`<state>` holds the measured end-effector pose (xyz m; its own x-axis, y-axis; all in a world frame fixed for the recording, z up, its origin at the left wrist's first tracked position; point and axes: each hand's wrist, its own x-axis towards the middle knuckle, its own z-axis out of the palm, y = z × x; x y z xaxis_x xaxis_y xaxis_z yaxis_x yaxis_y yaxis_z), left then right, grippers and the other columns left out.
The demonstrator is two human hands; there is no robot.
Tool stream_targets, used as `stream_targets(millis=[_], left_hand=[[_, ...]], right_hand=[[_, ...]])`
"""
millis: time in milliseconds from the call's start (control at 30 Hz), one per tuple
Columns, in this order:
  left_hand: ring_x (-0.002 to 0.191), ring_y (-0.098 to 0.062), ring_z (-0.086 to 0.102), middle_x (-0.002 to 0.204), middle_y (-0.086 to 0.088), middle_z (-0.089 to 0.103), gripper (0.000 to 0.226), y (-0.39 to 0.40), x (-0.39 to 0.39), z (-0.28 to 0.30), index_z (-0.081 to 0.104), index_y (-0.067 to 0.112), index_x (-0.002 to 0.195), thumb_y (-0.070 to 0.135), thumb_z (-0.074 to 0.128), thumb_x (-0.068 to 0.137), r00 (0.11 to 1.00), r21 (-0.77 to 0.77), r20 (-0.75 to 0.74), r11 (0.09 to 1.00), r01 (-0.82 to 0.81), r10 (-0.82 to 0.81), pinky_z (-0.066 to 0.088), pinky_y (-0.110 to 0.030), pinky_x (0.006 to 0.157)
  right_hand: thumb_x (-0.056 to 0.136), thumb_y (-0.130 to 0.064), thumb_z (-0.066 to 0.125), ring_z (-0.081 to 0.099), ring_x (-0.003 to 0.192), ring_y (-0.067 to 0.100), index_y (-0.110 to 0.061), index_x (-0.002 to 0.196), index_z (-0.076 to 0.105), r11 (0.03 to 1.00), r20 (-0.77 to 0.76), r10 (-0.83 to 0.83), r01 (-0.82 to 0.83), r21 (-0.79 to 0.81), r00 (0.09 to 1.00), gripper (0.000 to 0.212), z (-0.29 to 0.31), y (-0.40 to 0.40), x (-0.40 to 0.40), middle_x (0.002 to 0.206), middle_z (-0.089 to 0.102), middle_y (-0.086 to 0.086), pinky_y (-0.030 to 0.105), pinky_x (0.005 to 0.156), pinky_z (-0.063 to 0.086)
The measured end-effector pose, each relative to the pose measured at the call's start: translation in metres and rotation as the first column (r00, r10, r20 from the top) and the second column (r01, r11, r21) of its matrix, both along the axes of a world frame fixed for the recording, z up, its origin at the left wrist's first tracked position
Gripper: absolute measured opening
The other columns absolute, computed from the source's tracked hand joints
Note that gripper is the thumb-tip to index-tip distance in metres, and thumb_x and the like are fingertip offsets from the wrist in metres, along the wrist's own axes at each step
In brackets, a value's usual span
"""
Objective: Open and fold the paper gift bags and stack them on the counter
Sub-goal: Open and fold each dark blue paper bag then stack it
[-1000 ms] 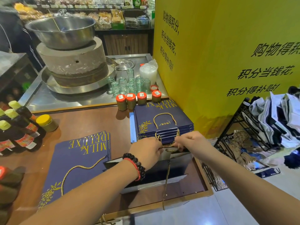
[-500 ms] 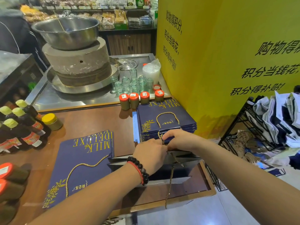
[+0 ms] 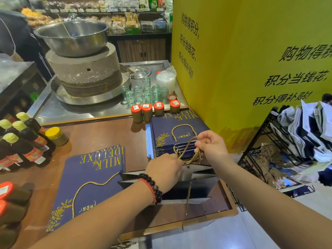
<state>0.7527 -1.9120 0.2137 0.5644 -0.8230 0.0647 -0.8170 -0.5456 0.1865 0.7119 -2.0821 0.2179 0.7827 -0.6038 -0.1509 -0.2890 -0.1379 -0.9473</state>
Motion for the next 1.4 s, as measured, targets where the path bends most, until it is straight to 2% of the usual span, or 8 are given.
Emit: stream_targets(millis=[133, 333, 567, 733, 900, 1067, 1267, 1400], left_hand=[[0.11, -0.012, 0.05, 0.118, 0.007, 0.055, 0.04, 0.014, 0.009, -0.001, 0.051, 0.024, 0.126, 0.048, 0.035, 0.099, 0.998, -0.103, -0.062, 0.995, 0.016, -0.023, 0.043, -0.028, 0.083], [0.108, -0.021, 0.048, 0.115, -0.004, 0.06, 0.035, 0.064, 0.033, -0.016, 0.068, 0.017, 0.082, 0.044, 0.047, 0.087, 0.989, -0.148, 0.11, 0.983, 0.11, -0.095, 0.05, -0.039, 0.09], [0.109, -0.03, 0.038, 0.118, -0.013, 0.06, 0.014, 0.077, 0.034, -0.027, 0.067, 0.015, 0.075, 0.014, 0.08, 0.073, 0.986, -0.242, 0.165, 0.97, 0.011, 0.03, 0.047, -0.046, 0.09], [0.109, -0.028, 0.036, 0.117, -0.016, 0.06, 0.013, 0.079, 0.036, -0.034, 0.066, 0.009, 0.077, 0.002, 0.077, 0.073, 0.99, -0.282, 0.139, 0.959, 0.028, 0.012, 0.047, -0.051, 0.087], [0.111, -0.032, 0.042, 0.119, -0.016, 0.059, 0.008, 0.082, 0.038, -0.038, 0.065, 0.007, 0.079, 0.002, 0.072, 0.078, 0.993, -0.29, 0.118, 0.956, 0.039, -0.005, 0.049, -0.053, 0.087], [0.105, -0.037, 0.053, 0.117, -0.016, 0.06, 0.008, 0.084, 0.038, -0.035, 0.069, 0.007, 0.081, 0.005, 0.075, 0.077, 0.993, -0.279, 0.112, 0.958, 0.067, -0.037, 0.053, -0.051, 0.08], [0.108, -0.033, 0.041, 0.116, -0.016, 0.061, 0.011, 0.09, 0.034, -0.037, 0.07, 0.008, 0.078, 0.004, 0.078, 0.073, 0.99, -0.324, 0.137, 0.942, 0.084, -0.041, 0.052, -0.055, 0.08], [0.104, -0.03, 0.033, 0.111, -0.017, 0.062, 0.012, 0.091, 0.031, -0.036, 0.071, 0.01, 0.073, 0.005, 0.081, 0.068, 0.988, -0.357, 0.155, 0.932, 0.063, -0.008, 0.05, -0.057, 0.076]], right_hand=[[0.09, 0.004, 0.059, 0.051, 0.051, 0.0, -0.017, 0.08, 0.057, 0.997, 0.05, -0.055, 0.058, -0.058, 0.997, 0.023, -0.002, -0.003, 0.002, 0.067, 0.055, -0.002, 0.022, 0.057, 0.041], [0.092, 0.001, 0.058, 0.055, 0.062, 0.005, -0.018, 0.084, 0.059, 0.995, 0.066, -0.029, 0.035, -0.091, 0.997, 0.02, 0.0, -0.004, 0.007, 0.074, 0.057, -0.002, 0.021, 0.061, 0.046], [0.083, 0.005, 0.058, 0.046, 0.075, 0.001, -0.013, 0.087, 0.064, 0.774, 0.223, 0.12, 0.05, -0.632, 0.967, 0.02, -0.001, 0.007, -0.012, 0.084, 0.053, -0.008, 0.007, 0.067, 0.035], [0.079, -0.014, 0.055, 0.05, 0.07, -0.002, -0.018, 0.081, 0.064, 0.739, 0.183, 0.272, -0.083, -0.669, 0.945, 0.01, -0.016, 0.059, -0.057, 0.074, 0.056, -0.014, 0.008, 0.061, 0.037], [0.076, -0.014, 0.052, 0.055, 0.066, 0.015, -0.011, 0.079, 0.066, 0.752, 0.286, 0.212, 0.031, -0.658, 0.934, 0.015, -0.037, 0.093, -0.072, 0.075, 0.062, -0.003, 0.037, 0.055, 0.047], [0.078, -0.004, 0.053, 0.057, 0.071, 0.013, -0.003, 0.074, 0.066, 0.773, 0.411, 0.194, 0.119, -0.623, 0.891, 0.014, -0.048, 0.114, -0.096, 0.075, 0.062, 0.002, 0.027, 0.06, 0.049], [0.083, -0.027, 0.068, 0.058, 0.095, 0.01, -0.026, 0.108, 0.057, 0.954, -0.194, -0.188, 0.133, -0.267, 0.963, 0.028, -0.088, 0.114, -0.082, 0.108, 0.058, -0.006, 0.035, 0.081, 0.052], [0.092, -0.032, 0.063, 0.059, 0.098, 0.024, -0.019, 0.103, 0.061, 0.972, -0.274, -0.117, 0.054, -0.227, 0.955, 0.018, -0.103, 0.104, -0.067, 0.105, 0.058, 0.002, 0.034, 0.084, 0.047]])
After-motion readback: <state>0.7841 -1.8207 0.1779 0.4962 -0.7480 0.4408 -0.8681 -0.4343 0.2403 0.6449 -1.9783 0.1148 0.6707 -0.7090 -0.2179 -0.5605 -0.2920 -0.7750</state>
